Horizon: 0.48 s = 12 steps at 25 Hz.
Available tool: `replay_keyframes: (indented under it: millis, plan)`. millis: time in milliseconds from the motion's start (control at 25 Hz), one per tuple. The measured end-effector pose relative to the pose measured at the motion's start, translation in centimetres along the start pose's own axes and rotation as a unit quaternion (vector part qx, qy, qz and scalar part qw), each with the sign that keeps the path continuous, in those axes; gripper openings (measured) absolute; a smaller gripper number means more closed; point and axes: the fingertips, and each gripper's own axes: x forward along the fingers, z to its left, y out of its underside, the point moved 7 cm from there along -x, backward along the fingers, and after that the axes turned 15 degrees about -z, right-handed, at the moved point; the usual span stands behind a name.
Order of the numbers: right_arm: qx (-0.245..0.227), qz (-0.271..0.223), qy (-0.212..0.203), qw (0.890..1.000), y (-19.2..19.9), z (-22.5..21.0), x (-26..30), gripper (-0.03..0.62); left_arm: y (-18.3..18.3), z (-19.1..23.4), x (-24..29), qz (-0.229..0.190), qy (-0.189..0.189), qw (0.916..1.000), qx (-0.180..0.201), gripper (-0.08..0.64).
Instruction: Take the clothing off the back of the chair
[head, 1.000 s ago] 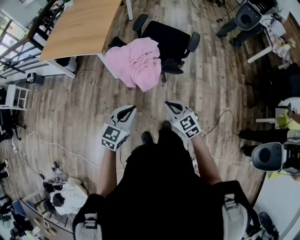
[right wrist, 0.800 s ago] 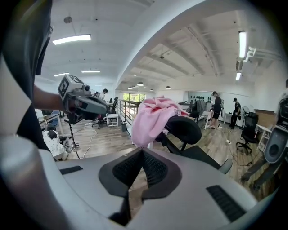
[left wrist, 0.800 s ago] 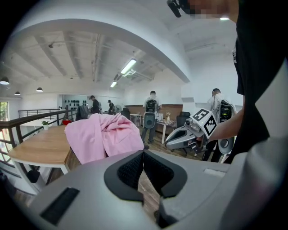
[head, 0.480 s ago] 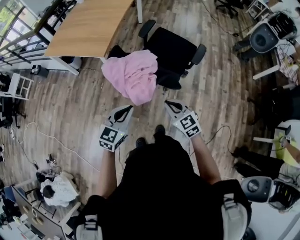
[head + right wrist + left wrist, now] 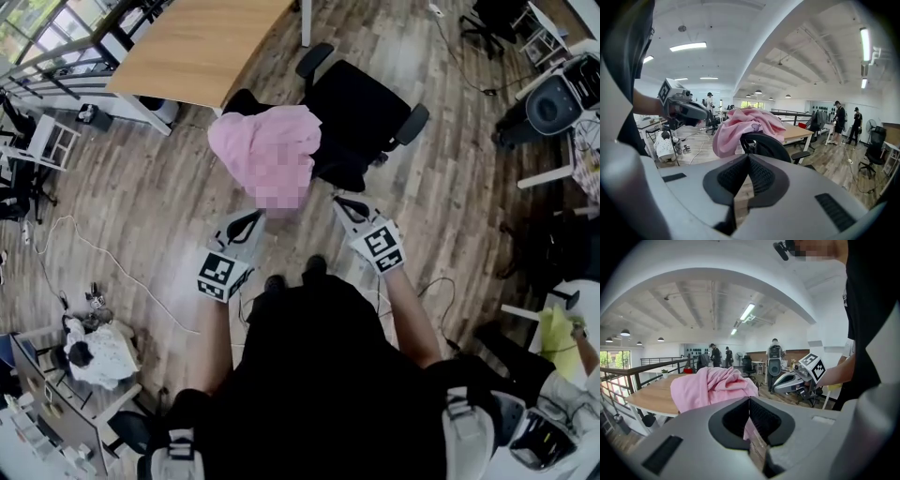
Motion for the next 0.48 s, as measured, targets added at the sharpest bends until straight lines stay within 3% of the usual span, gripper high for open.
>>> replay_keyframes:
  millis: [280,480]
  plan:
    - [-0.017,-0.019,-0.038,0.999,-1.2,-0.5,1.2,-0.002,0.2,0.2,-1.0,-0.001,-0.043,0.9991,-0.004,0.003]
    - [0.018,-0.038,-0.042,0.998,-1.8,-0.8,2.2,-0.002,0.5,1.1,-2.0,-0.009,-0.058,0.9982,-0.008,0.003]
